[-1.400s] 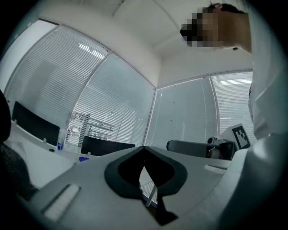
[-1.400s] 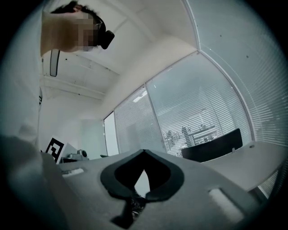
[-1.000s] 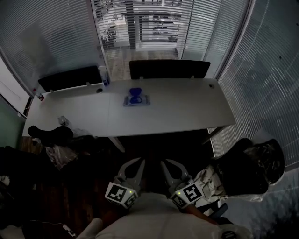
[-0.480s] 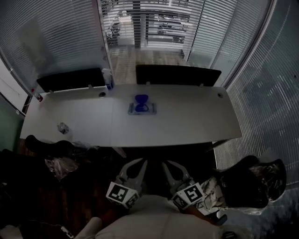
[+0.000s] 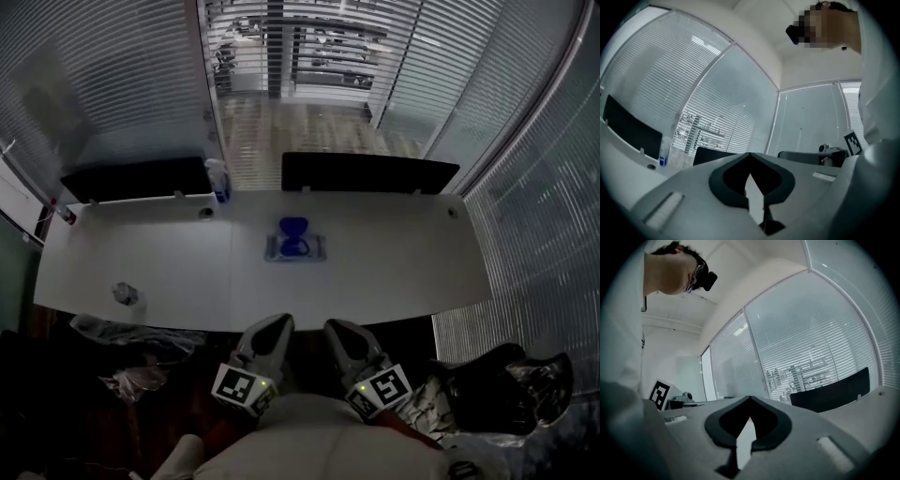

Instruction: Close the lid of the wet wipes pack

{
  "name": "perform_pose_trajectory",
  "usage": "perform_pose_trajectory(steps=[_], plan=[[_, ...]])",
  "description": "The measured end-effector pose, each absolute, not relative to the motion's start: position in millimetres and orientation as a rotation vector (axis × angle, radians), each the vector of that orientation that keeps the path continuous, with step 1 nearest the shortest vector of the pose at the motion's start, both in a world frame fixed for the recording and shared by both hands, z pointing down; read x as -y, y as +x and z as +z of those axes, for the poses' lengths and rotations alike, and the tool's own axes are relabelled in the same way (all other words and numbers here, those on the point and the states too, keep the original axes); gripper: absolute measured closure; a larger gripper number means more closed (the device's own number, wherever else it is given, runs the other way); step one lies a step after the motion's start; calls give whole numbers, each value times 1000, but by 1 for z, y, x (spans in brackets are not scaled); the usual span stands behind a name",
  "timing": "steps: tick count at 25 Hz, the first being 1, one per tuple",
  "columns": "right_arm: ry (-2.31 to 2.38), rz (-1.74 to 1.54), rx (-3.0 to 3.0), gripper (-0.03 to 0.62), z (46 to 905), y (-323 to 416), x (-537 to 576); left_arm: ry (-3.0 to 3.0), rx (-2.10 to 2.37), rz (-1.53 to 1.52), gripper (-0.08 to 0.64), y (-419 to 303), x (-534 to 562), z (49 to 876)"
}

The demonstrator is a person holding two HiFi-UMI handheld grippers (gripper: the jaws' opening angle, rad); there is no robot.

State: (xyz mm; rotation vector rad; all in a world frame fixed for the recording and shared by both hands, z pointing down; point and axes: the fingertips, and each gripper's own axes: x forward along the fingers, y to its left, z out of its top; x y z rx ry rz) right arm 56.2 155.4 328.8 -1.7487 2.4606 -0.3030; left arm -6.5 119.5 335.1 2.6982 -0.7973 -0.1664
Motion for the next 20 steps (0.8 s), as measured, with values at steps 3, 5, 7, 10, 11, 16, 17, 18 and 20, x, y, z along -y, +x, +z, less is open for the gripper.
perform_pose_trajectory(steps=[3,5,7,10,11,16,17,18,20], plan=[[-1771,-277,-2459,592,323,55,-119,2695,815,-193,557,-13,-78,328],[-1778,-266,-2452,592,320,56,-95,2703,819,-208,557,-16,-54,323],[-1773,-252,-2449,592,317,53,-74,2717,812,-211,557,-19,-36,322],[-1766,-227,-2449,592,314,45,-50,2722,811,-208,557,-25,-16,319],[-1766,-221,-2446,592,313,43,-43,2722,813,-208,557,-27,-10,318],[-1767,-197,-2449,592,311,35,-19,2734,816,-209,557,-36,9,320],[-1767,-193,-2455,592,312,33,-16,2739,816,-206,557,-38,10,322],[-1766,-195,-2461,592,313,32,-13,2741,816,-203,557,-39,12,324],[-1759,-206,-2471,592,314,29,-8,2737,821,-211,557,-40,17,324]])
